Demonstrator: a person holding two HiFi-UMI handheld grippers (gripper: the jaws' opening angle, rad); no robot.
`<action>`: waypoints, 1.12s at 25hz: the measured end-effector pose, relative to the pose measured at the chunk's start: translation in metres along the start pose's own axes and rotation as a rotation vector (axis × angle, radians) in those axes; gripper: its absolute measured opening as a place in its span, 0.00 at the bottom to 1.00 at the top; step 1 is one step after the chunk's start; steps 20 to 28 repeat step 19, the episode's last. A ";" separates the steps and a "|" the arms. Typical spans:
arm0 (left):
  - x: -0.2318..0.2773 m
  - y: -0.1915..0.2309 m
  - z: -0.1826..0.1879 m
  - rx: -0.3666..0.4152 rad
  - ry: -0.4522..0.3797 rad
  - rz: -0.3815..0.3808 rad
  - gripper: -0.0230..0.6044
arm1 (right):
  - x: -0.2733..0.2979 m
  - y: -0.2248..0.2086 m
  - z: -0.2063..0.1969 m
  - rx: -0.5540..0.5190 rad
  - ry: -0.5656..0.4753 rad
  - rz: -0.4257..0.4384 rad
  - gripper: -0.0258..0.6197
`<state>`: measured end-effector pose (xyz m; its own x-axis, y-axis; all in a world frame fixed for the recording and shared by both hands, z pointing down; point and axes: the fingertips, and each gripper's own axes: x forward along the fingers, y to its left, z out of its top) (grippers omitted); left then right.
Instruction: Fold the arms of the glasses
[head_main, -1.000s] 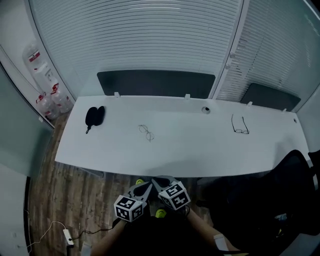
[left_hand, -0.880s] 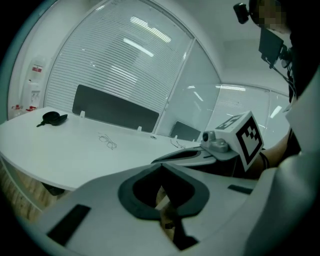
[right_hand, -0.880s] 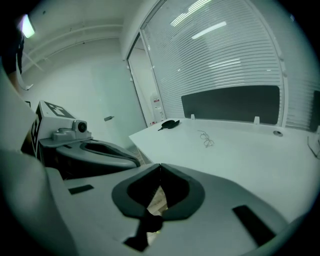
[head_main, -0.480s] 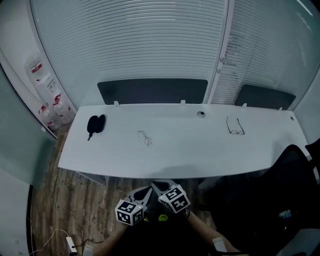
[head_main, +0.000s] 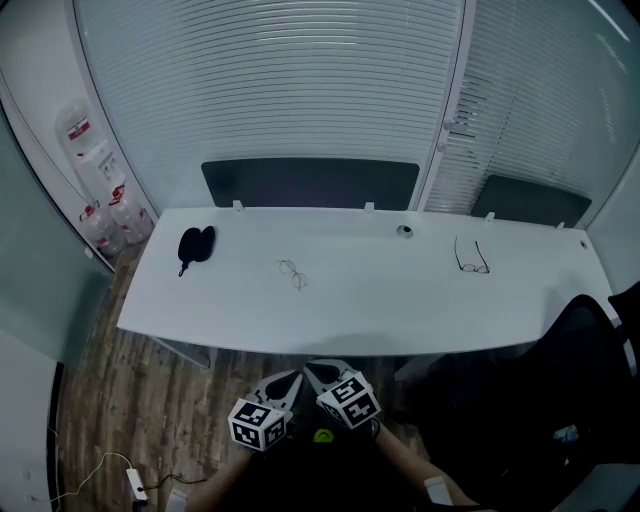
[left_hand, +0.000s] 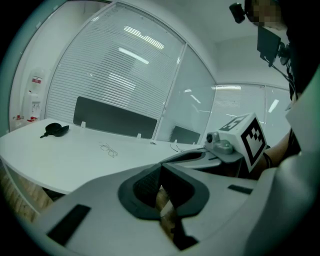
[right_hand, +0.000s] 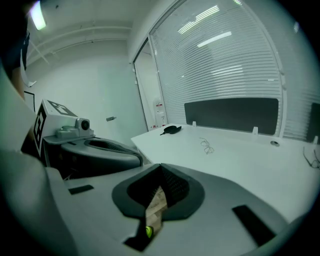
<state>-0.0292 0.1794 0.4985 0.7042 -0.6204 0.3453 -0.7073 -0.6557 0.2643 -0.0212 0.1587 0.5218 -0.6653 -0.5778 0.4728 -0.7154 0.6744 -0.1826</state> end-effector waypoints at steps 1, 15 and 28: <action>-0.001 0.001 0.000 0.000 0.000 0.001 0.05 | 0.000 0.001 0.001 -0.002 0.002 0.002 0.06; -0.005 0.003 -0.003 -0.017 0.009 0.003 0.05 | 0.002 0.008 -0.005 -0.004 0.015 0.008 0.06; -0.004 0.003 -0.005 -0.017 0.013 0.001 0.05 | 0.002 0.007 -0.005 -0.006 0.013 0.006 0.06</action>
